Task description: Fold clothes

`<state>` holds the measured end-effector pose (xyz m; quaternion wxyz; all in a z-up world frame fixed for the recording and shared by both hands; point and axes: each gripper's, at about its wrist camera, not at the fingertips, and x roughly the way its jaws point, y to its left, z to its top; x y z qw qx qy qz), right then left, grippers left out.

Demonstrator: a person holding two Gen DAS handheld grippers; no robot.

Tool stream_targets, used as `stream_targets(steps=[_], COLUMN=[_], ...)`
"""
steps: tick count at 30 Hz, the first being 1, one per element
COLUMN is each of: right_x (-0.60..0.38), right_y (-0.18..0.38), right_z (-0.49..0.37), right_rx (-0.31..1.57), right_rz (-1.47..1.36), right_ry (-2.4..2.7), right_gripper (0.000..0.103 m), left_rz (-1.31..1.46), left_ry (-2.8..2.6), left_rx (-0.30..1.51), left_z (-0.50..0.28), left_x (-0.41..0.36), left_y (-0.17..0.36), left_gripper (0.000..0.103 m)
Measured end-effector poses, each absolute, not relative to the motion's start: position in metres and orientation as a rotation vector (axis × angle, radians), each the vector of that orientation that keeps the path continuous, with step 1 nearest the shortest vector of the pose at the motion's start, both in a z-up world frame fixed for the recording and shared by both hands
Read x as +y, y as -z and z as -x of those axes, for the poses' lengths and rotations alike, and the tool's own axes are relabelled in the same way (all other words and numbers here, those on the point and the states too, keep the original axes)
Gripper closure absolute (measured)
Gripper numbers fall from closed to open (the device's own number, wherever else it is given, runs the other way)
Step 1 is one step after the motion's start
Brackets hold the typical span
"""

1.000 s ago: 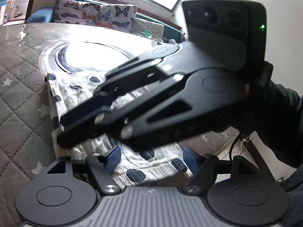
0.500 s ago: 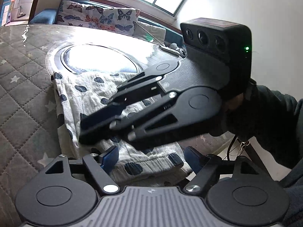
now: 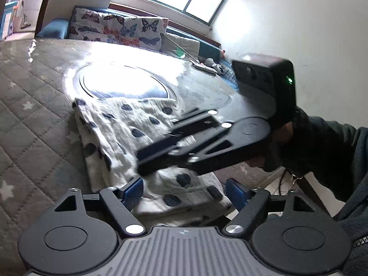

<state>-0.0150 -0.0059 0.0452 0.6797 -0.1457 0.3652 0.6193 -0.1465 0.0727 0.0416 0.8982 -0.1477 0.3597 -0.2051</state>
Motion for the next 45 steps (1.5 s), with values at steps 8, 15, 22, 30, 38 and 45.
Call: stream_targets(steps=[8,15,22,30,38,45], right_x=[-0.044,-0.067,-0.076,-0.078,-0.086,-0.088], right_y=[-0.047,-0.051,-0.052,-0.047,-0.037,-0.039], right_z=[0.018,0.024,0.023,0.025,0.034,0.034], right_rx=[0.847,0.847,0.836,0.843,0.876,0.888], right_rz=[0.259,0.217,0.192,0.194,0.211,0.214], right_ry=[-1.322,-1.265,-1.23,-1.184,-1.161,-1.157], right_gripper=[0.085,0.084,0.084,0.08,0.078,0.078], left_rz=[0.337,0.454,0.566,0.48,0.441,0.409], left_ry=[0.26,0.199,0.184,0.153,0.092,0.062], left_rx=[0.719,0.76,0.738,0.724,0.739,0.72], left_z=[0.117,0.092,0.095,0.1,0.101,0.109], left_x=[0.096,0.121,0.141,0.131,0.134,0.14], left_y=[-0.04,-0.018,-0.014,-0.019,-0.012,-0.022], left_gripper=[0.022,0.057,0.076,0.097,0.099,0.099])
